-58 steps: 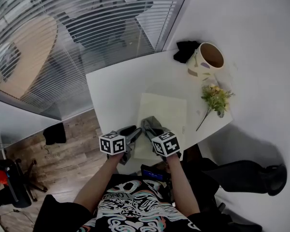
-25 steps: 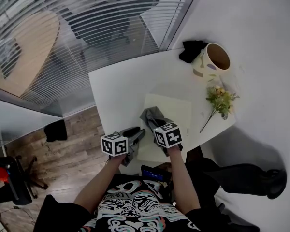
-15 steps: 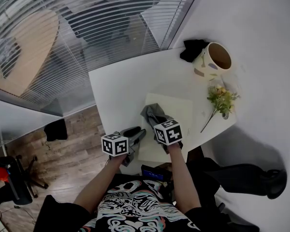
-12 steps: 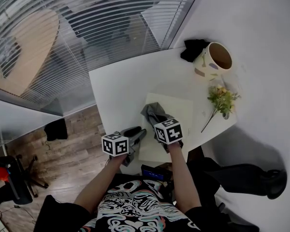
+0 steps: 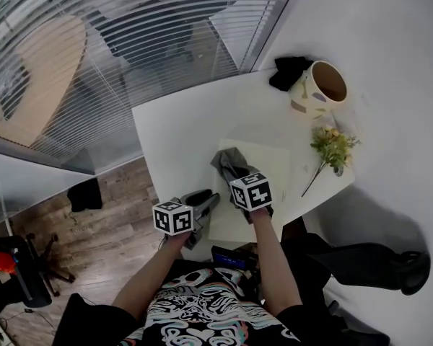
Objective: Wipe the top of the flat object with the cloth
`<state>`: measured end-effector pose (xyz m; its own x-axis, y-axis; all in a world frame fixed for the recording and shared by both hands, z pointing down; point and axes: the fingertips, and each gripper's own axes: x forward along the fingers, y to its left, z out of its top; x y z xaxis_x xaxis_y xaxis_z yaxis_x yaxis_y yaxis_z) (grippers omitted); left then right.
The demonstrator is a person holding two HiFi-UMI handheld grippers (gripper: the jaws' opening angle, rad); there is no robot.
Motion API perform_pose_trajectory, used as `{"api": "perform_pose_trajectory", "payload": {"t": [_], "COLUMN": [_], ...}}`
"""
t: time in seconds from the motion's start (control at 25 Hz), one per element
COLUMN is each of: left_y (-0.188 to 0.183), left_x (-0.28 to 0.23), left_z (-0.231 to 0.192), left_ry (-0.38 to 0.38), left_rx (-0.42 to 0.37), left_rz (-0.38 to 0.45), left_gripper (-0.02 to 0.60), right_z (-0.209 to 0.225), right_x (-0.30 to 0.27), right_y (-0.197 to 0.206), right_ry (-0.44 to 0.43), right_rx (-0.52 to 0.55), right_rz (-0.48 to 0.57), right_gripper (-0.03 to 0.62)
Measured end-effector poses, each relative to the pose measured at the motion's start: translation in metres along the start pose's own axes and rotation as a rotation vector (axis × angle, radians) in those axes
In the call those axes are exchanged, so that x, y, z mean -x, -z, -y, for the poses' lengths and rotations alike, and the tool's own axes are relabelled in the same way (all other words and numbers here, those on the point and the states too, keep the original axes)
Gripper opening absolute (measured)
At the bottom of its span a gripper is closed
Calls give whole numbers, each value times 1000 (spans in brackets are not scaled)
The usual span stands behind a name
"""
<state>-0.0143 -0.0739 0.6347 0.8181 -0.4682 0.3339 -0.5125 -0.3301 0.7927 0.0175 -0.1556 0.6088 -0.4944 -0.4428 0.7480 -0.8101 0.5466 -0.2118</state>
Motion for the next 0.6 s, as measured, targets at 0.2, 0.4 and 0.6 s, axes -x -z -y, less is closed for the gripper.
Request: {"api": "perform_pose_trajectory", "payload": {"t": [0.2, 0.4, 0.6], "left_y": [0, 1, 0], "left_x": [0, 0, -1], "left_z": [0, 0, 0], "left_ry": [7, 10, 15], "left_rx": [12, 13, 17], "left_rz": [-9, -9, -10], "left_gripper": [202, 201, 202], "right_z": [2, 5, 9], "right_x": [-2, -4, -5], "right_y": [-4, -7, -12], "right_ry": [15, 22, 34], "right_rx": [4, 4, -1], "right_rz": [9, 14, 21], "right_gripper": [15, 15, 15]}}
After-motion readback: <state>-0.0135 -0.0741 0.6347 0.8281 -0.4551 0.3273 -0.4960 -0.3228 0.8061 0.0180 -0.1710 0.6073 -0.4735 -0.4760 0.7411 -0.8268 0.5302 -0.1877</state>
